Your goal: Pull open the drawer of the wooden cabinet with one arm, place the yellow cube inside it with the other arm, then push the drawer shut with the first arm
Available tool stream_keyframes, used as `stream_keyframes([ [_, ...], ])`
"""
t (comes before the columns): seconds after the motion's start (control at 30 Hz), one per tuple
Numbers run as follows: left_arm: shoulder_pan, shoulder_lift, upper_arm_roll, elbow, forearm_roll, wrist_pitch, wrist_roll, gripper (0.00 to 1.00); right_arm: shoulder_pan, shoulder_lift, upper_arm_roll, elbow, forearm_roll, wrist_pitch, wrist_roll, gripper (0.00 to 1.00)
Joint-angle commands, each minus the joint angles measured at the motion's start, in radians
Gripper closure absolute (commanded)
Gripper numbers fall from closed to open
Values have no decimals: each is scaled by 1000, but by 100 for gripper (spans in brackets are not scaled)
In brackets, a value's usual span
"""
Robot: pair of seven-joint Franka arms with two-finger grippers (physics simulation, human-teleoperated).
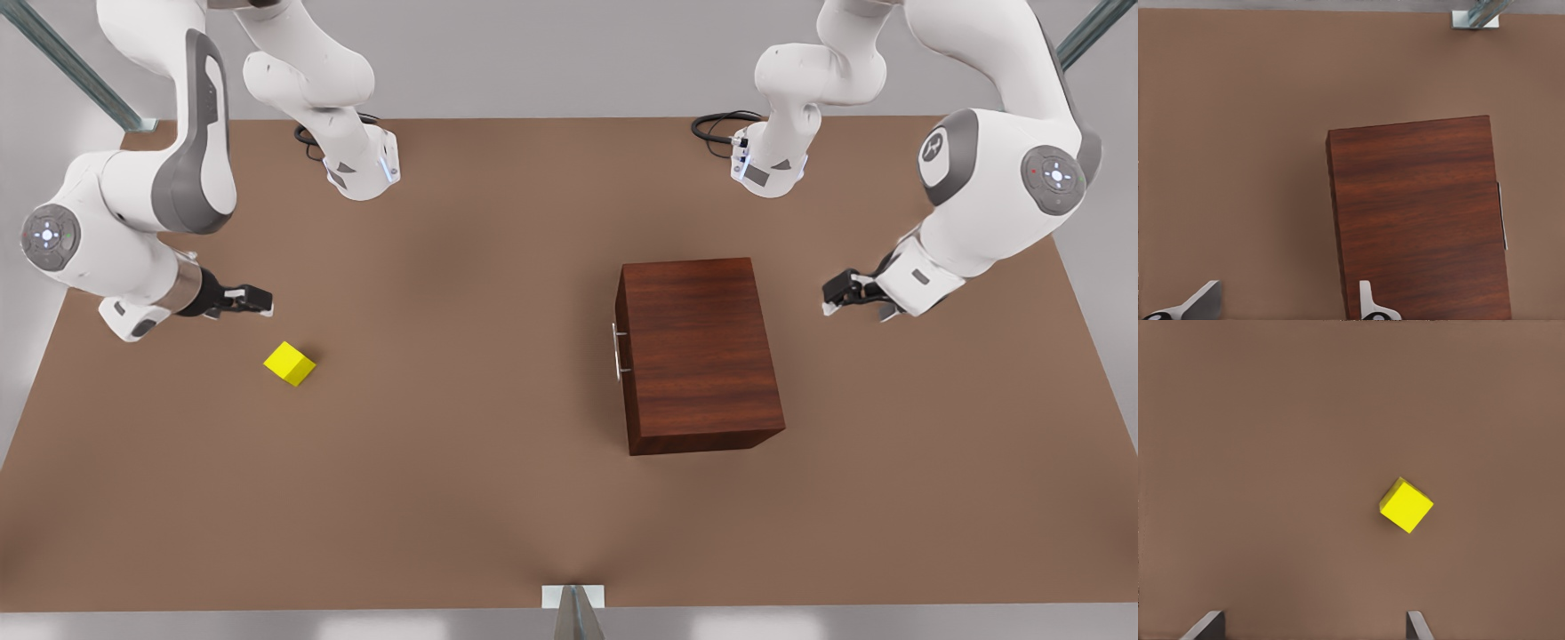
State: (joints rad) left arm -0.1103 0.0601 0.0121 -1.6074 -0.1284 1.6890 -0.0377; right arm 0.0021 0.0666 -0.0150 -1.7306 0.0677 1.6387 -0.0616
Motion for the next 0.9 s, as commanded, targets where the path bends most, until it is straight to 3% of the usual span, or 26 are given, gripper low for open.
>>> stream_keyframes([
  [0.0,-11,0,-1,0,6,20,-53,0,9,5,0,8,1,13,-21,0],
  [0.17,-51,38,-1,29,6,20,-102,0,7,9,0,8,1,13,-20,0],
  [0.2,-103,46,-1,64,19,18,-134,0,6,9,0,8,3,12,-21,0],
  [0.27,-324,224,-1,297,168,-179,-390,0,-1,25,-10,51,7,-3,-17,0],
  [0.47,-675,503,0,526,237,-88,-1068,0,1,73,-11,103,3,-30,-15,0],
  [0.7,-749,576,-1,526,292,-3,-1257,0,-2,110,-13,155,11,-30,-14,0],
  [0.87,-779,647,0,509,414,-58,-1392,0,-8,110,-13,155,9,-30,-15,0],
])
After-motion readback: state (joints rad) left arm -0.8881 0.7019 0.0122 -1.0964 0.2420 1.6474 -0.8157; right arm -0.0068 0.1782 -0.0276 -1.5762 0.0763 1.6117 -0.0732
